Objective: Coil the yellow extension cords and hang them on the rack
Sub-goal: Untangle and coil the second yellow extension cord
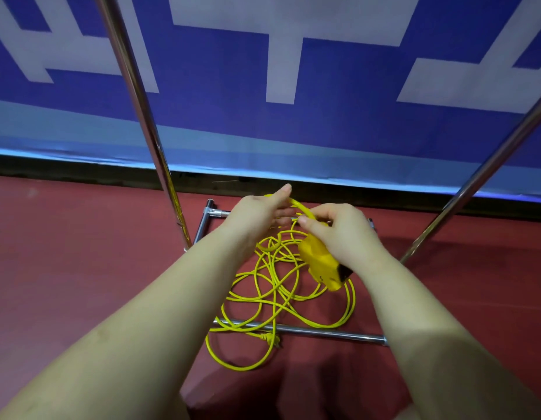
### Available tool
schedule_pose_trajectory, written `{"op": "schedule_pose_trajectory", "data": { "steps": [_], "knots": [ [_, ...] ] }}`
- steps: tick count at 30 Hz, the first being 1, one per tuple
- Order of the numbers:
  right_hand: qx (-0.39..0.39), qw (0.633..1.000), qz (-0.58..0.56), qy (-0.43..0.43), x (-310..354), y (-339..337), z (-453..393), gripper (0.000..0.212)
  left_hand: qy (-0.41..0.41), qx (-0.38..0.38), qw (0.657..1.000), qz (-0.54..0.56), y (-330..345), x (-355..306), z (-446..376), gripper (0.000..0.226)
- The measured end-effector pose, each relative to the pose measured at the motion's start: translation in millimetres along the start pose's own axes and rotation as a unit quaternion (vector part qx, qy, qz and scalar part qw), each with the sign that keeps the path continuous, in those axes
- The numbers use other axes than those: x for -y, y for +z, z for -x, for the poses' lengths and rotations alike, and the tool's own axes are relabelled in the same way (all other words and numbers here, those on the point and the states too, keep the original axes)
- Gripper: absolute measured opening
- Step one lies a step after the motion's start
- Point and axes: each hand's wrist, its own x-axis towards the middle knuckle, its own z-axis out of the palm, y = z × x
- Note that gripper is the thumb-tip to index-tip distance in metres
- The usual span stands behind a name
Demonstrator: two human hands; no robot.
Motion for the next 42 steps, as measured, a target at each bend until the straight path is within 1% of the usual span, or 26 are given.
{"op": "schedule_pose_trajectory", "data": {
  "steps": [2, 4, 5, 6, 8, 9, 12, 14, 15, 16, 17, 20, 21, 23, 26, 29, 30, 31, 32, 33, 35, 38, 39, 40, 41, 42],
  "knots": [
    [0.060, 0.998, -0.006, -0.012, 4.7, 1.0, 1.9, 0.014, 0.013, 0.024, 0.996, 0.083, 0.2, -4.2, 1.1, 0.023],
    [0.121, 0.993, -0.015, -0.004, 2.9, -3.9, 1.6, 0.023, 0.015, 0.061, 0.994, 0.087, -0.4, -7.3, 3.9, 0.025],
    [0.128, 0.991, -0.038, 0.010, -0.7, -7.6, -0.3, 0.022, 0.010, 0.071, 0.995, 0.075, -0.8, -7.1, 4.7, 0.026],
    [0.116, 0.989, -0.083, 0.029, -3.8, -12.3, -1.7, 0.017, 0.003, 0.077, 0.995, 0.062, -0.9, -6.3, 5.1, 0.027],
    [0.068, 0.977, -0.194, 0.059, -8.4, -17.2, -4.8, 0.005, -0.005, 0.086, 0.995, 0.041, -2.1, -4.0, 3.4, 0.031],
    [0.044, 0.973, -0.218, 0.065, -10.1, -16.6, -6.5, 0.015, -0.003, 0.090, 0.996, 0.021, -3.2, -4.4, 2.8, 0.032],
    [0.020, 0.987, -0.152, 0.041, -10.5, -9.0, -7.4, 0.057, 0.005, 0.123, 0.990, -0.067, -9.9, -9.7, 3.1, 0.035],
    [0.028, 0.993, -0.119, 0.008, -9.3, -2.4, -6.4, 0.070, 0.010, 0.151, 0.984, -0.093, -14.9, -13.0, 4.6, 0.034],
    [0.033, 0.993, -0.115, -0.007, -9.8, 0.0, -6.4, 0.070, 0.011, 0.165, 0.982, -0.094, -16.4, -13.3, 5.1, 0.034],
    [0.036, 0.993, -0.113, -0.020, -9.6, 1.4, -6.8, 0.066, 0.009, 0.178, 0.980, -0.092, -17.5, -13.9, 6.2, 0.034],
    [0.037, 0.992, -0.117, -0.030, -10.1, 3.0, -8.3, 0.057, 0.006, 0.188, 0.978, -0.090, -18.4, -14.4, 7.8, 0.034],
    [0.034, 0.991, -0.121, -0.047, -13.8, 8.5, -13.8, 0.011, 0.015, 0.203, 0.974, -0.103, -21.0, -15.9, 10.4, 0.032],
    [0.039, 0.991, -0.126, -0.040, -15.8, 9.2, -15.4, 0.004, 0.032, 0.196, 0.974, -0.110, -22.2, -16.0, 10.6, 0.031],
    [0.076, 0.990, -0.119, -0.029, -18.4, 8.9, -13.6, 0.016, 0.063, 0.160, 0.978, -0.122, -25.8, -14.8, 8.7, 0.031],
    [0.155, 0.988, -0.021, -0.011, -20.8, 10.9, -7.0, 0.022, 0.084, 0.102, 0.982, -0.135, -31.1, -13.1, 7.0, 0.034],
    [0.223, 0.972, 0.028, 0.065, -29.3, 16.4, -4.0, 0.026, 0.098, 0.062, 0.984, -0.136, -33.9, -12.9, 9.3, 0.036],
    [0.257, 0.961, 0.045, 0.086, -30.1, 17.1, -1.3, 0.031, 0.108, 0.042, 0.985, -0.131, -35.5, -13.6, 9.9, 0.036],
    [0.293, 0.949, 0.053, 0.103, -28.5, 17.1, 1.4, 0.041, 0.118, 0.017, 0.985, -0.125, -37.4, -15.3, 10.2, 0.036],
    [0.325, 0.937, 0.050, 0.117, -25.5, 15.6, 5.3, 0.051, 0.127, -0.009, 0.985, -0.117, -40.2, -17.3, 9.4, 0.036],
    [0.340, 0.931, 0.022, 0.130, -22.9, 14.8, 8.7, 0.054, 0.132, -0.031, 0.985, -0.106, -43.0, -19.0, 8.9, 0.036],
    [0.321, 0.936, -0.034, 0.143, -21.1, 12.4, 11.6, 0.040, 0.137, -0.061, 0.984, -0.091, -46.5, -19.8, 7.8, 0.036],
    [0.278, 0.953, -0.007, 0.117, -18.7, 5.1, 11.9, 0.017, 0.138, -0.082, 0.983, -0.093, -43.0, -16.7, 8.3, 0.034],
    [0.259, 0.958, -0.031, 0.117, -17.0, 2.1, 12.0, 0.012, 0.139, -0.080, 0.983, -0.089, -40.2, -16.0, 9.3, 0.033],
    [0.234, 0.960, -0.085, 0.127, -13.3, -2.4, 12.5, 0.009, 0.142, -0.072, 0.984, -0.081, -36.9, -15.8, 10.7, 0.032],
    [0.212, 0.953, -0.157, 0.147, -8.7, -7.4, 12.9, 0.009, 0.146, -0.059, 0.984, -0.079, -33.4, -15.8, 11.9, 0.030],
    [0.196, 0.937, -0.232, 0.171, -4.0, -12.5, 13.2, 0.009, 0.150, -0.044, 0.984, -0.089, -30.2, -16.2, 13.0, 0.028]
  ]
}}
